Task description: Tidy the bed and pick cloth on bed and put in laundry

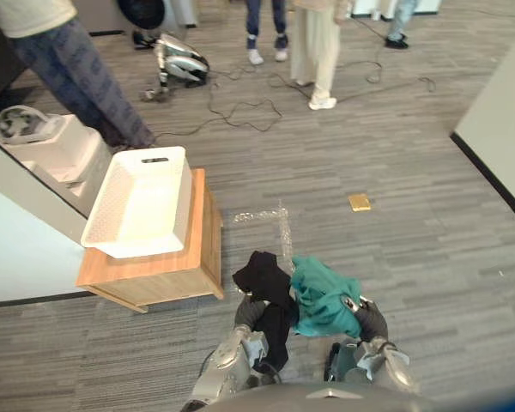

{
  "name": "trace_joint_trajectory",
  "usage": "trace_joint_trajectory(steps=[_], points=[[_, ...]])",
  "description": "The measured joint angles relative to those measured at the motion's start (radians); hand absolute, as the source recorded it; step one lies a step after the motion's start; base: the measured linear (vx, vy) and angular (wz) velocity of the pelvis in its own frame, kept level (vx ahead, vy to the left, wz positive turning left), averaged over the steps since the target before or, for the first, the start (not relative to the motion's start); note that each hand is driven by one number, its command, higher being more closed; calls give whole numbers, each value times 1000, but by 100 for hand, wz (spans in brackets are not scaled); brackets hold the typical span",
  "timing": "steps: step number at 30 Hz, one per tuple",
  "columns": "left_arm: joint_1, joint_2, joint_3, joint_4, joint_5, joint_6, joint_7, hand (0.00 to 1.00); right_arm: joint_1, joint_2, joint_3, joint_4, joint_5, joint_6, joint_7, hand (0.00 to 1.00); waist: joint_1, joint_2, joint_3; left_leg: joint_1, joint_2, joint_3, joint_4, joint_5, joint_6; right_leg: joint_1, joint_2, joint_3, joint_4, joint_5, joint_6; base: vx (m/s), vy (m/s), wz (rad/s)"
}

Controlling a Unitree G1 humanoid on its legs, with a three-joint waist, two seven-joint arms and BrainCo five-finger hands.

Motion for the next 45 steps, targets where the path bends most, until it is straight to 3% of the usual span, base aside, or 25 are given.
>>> trace_joint_trajectory(steps=[2,3,4,5,8,10,11,12,14,18,20,22,24,26,27,29,30,31,33,36,40,42,43,44,45], points=[[7,12,1,0,-2,2,2,100,1,2,3,3,0,0,-7,100,18,-37,-1,11,25,-26,53,-66,-64,-14,-4,72,-93,54,18,439,-457,36],[13,15,3,3,-3,14,4,100,1,-1,3,14,0,0,-12,100,23,-36,-1,35,63,-31,74,-103,-99,-12,23,84,-53,162,25,470,-470,23],[16,15,3,3,-5,15,4,100,-4,-7,3,18,0,0,-12,100,22,-10,-4,40,91,-39,77,-113,-116,-17,50,84,-22,169,17,574,-531,33],[24,-2,1,2,-11,13,0,100,-23,-24,-6,21,1,0,-15,100,13,26,-3,45,132,-47,86,-106,-117,-36,89,78,50,131,-38,465,-384,26],[35,-17,6,-1,-24,7,2,100,-48,-30,-5,17,1,2,-6,100,22,31,-6,-10,170,-57,248,-5,-110,-44,99,52,175,7,-91,413,-391,20],[45,-25,17,-1,-30,5,7,100,-66,-38,-3,20,0,6,9,100,23,48,-11,-129,221,-89,505,85,-109,12,132,15,155,-34,-117,395,-362,31],[52,-35,37,-1,-41,1,6,100,-72,-47,1,21,-1,14,28,100,29,53,-4,-226,265,-111,698,177,-111,74,168,-3,102,-43,-131,411,-307,18],[55,-41,54,-2,-41,-5,4,100,-76,-52,-2,21,-1,14,36,100,44,68,2,-304,294,-107,876,160,-96,145,196,-15,52,-47,-138,404,-284,13],[61,-38,62,-3,-40,-9,0,100,-69,-53,-3,22,-2,14,49,100,58,50,12,-366,272,-67,933,107,-90,237,203,-28,-15,-54,-149,277,-179,12],[71,-51,79,-36,-43,-30,-11,100,-71,-53,-12,19,-5,18,83,100,72,46,9,-418,144,105,609,60,-90,343,200,-38,-113,-70,-158,311,-79,2],[68,-56,81,-57,-43,-32,-11,100,-66,-53,-12,17,-11,24,90,100,68,37,5,-417,69,204,385,75,-89,370,181,-82,-121,-80,-148,361,40,50],[63,-86,80,-58,-42,-32,-10,100,-51,-55,-11,17,-11,27,90,100,54,29,3,-381,18,375,123,162,-73,421,171,-139,-138,-107,-119,408,76,82],[72,-106,77,-58,-41,-32,-10,100,-37,-57,-11,11,-11,27,90,100,55,35,-1,-366,18,490,42,204,-39,459,174,-170,-140,-134,-78,380,114,61],[82,-120,79,-53,-41,-34,-8,100,-33,-55,-1,4,-11,27,91,100,61,20,-22,-345,6,573,59,201,138,502,146,-191,-101,-215,-35,435,154,40],[81,-121,79,-53,-42,-34,-7,100,-35,-55,1,4,-11,27,91,100,62,9,-28,-345,-7,570,65,182,151,494,131,-190,-71,-224,-23,402,173,23],[82,-121,92,-53,-41,-46,6,100,-69,-56,2,1,-14,28,92,100,69,7,-36,-332,-31,547,73,140,176,393,59,-185,199,-234,1,408,226,33],[73,-113,92,-54,-39,-52,9,100,-79,-56,2,3,-21,30,92,100,69,-6,-32,-307,-51,514,83,118,174,304,-5,-162,467,-196,78,335,197,54],[69,-107,90,-54,-37,-52,10,100,-79,-51,3,6,-21,31,92,100,67,-15,-31,-289,-64,498,83,112,174,269,-26,-138,572,-183,105,534,242,114],[68,-77,89,-56,-37,-58,37,100,-77,-49,22,23,-23,36,94,100,51,-19,-22,-175,-105,365,73,103,176,214,-71,-83,840,-199,75,441,117,153],[70,-51,90,-94,-37,-77,51,100,-69,-50,48,23,-23,24,99,100,36,0,-26,-109,-119,176,31,89,150,128,-64,-65,756,-246,4,345,-52,166],[37,-20,90,-83,-37,-70,58,100,-59,-41,82,30,-30,20,102,100,20,1,-17,-101,-131,-85,29,88,126,54,34,135,414,-243,13,220,-169,203],[33,-12,84,-42,-30,-68,50,100,-36,-39,90,30,-29,18,96,100,7,-6,-18,-96,-138,-261,32,78,113,58,114,342,217,-192,34,196,-329,230],[35,-5,84,-39,-29,-69,48,100,-36,-34,90,33,-28,16,95,100,7,-26,-23,-94,-149,-296,38,76,102,63,116,377,169,-176,35,229,-437,213],[42,21,84,-40,-24,-72,45,100,-36,-11,98,35,-27,13,92,100,16,-84,-29,-105,-191,-352,75,57,77,74,93,419,77,-159,35,267,-472,186],[45,33,87,-19,-20,-73,44,100,-50,-16,101,46,-21,11,85,100,30,-100,-24,-114,-197,-371,125,26,51,89,84,406,102,-62,15,235,-383,155]])
